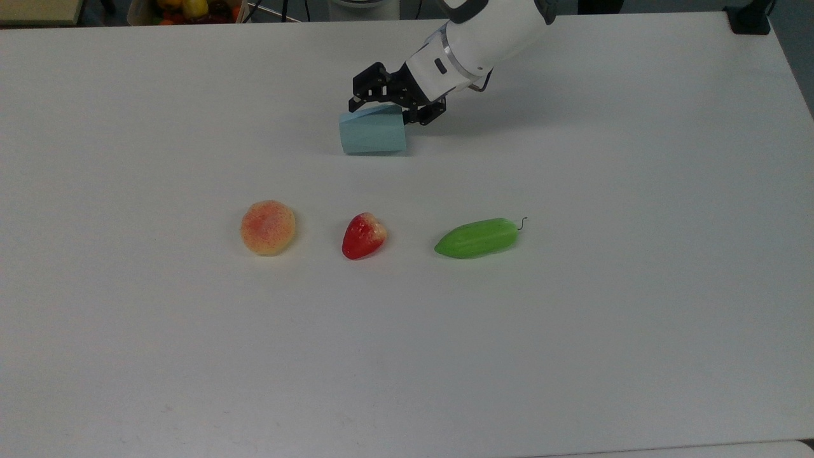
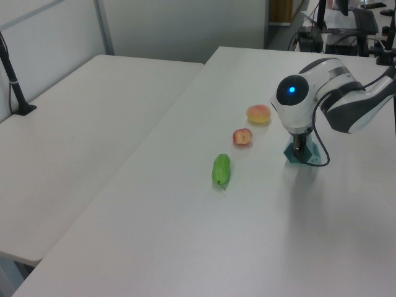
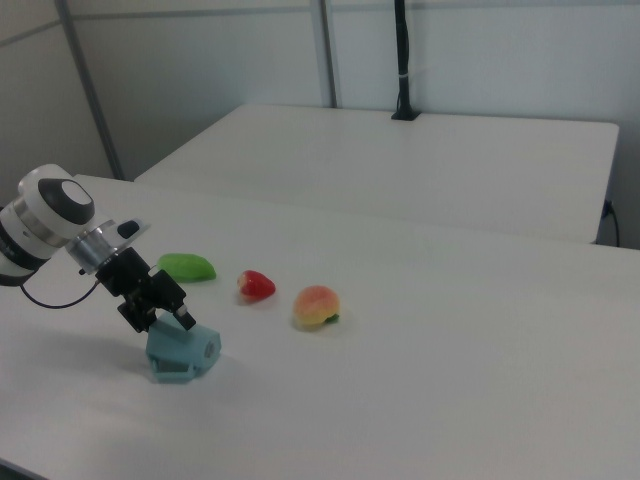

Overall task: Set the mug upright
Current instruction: 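Close the gripper on the teal mug's body, then lift and rotate the teal mug so its rim faces up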

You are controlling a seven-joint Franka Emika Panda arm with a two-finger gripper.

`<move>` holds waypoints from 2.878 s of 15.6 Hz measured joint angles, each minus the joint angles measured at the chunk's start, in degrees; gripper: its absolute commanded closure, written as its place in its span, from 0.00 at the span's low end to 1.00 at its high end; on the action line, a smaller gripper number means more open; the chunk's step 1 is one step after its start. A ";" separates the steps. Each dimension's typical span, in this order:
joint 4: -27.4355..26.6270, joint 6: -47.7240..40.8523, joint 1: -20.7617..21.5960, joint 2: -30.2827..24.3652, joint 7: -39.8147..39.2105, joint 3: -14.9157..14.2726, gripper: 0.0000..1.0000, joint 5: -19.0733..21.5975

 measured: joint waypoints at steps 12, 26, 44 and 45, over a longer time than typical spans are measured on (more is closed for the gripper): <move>-0.09 -0.11 -1.45 -1.75 -0.13 -0.03 1.00 -0.01; 8.07 0.52 -1.27 -10.33 -39.55 -16.61 1.00 44.53; 5.03 15.74 1.14 -0.08 -54.80 -23.13 0.41 46.84; 4.99 15.83 1.14 0.03 -55.11 -23.13 0.32 46.83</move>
